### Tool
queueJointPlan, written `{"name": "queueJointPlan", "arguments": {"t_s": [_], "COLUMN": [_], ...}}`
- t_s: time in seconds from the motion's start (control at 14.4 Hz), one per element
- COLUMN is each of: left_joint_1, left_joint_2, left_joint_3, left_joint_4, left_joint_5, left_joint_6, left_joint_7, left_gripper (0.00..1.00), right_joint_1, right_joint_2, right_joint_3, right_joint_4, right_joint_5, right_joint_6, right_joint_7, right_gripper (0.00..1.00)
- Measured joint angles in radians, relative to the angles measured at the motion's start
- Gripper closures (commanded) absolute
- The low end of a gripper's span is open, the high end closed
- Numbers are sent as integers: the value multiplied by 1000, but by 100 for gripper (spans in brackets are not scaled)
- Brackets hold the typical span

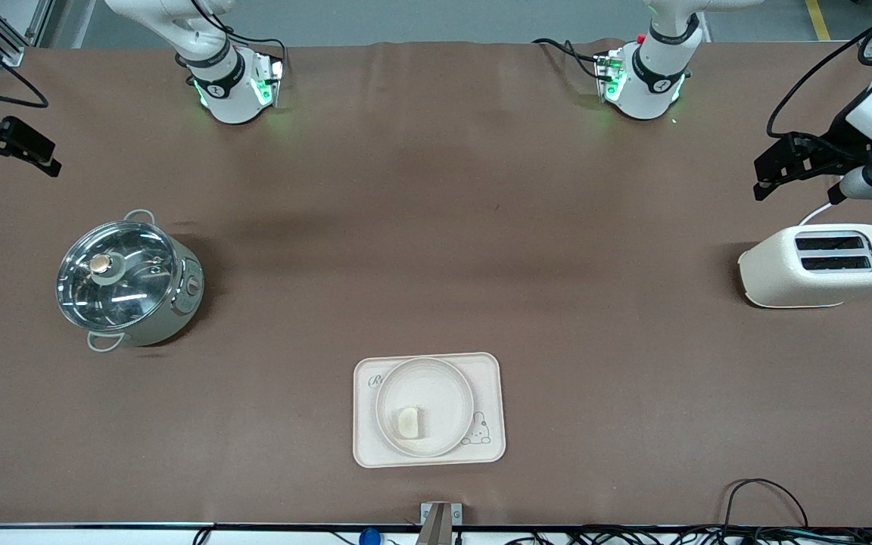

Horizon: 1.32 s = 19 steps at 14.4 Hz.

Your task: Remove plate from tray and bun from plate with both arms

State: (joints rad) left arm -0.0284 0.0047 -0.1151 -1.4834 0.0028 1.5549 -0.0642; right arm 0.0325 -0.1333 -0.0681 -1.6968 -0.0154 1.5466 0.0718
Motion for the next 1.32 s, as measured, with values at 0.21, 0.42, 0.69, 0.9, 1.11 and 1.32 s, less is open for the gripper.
{"name": "queueJointPlan", "arguments": {"t_s": [0.21,0.42,0.69,0.9,1.11,1.32], "left_joint_1": [1,-22,-129,-152,-163,-219], "left_joint_2": [1,51,234,343,439,504], "left_joint_3": [0,-20,-46,-46,-46,-48], "left_joint_4": [2,-9,-16,-15,-17,-19], "left_joint_5": [-1,-53,-64,-64,-68,-69], "left_joint_6": [0,27,190,327,419,518], "left_joint_7": [0,-47,-260,-290,-319,-482], "left_gripper": [0,0,0,0,0,0], "right_joint_1": [21,103,219,296,305,325], "right_joint_2": [112,304,563,771,940,1060], "right_joint_3": [57,91,127,128,127,128], "right_joint_4": [-1,-1,56,241,382,460], "right_joint_5": [228,404,470,470,470,469], "right_joint_6": [148,422,734,823,920,995], "right_joint_7": [62,100,179,319,336,335], "right_gripper": [0,0,0,0,1,10]}}
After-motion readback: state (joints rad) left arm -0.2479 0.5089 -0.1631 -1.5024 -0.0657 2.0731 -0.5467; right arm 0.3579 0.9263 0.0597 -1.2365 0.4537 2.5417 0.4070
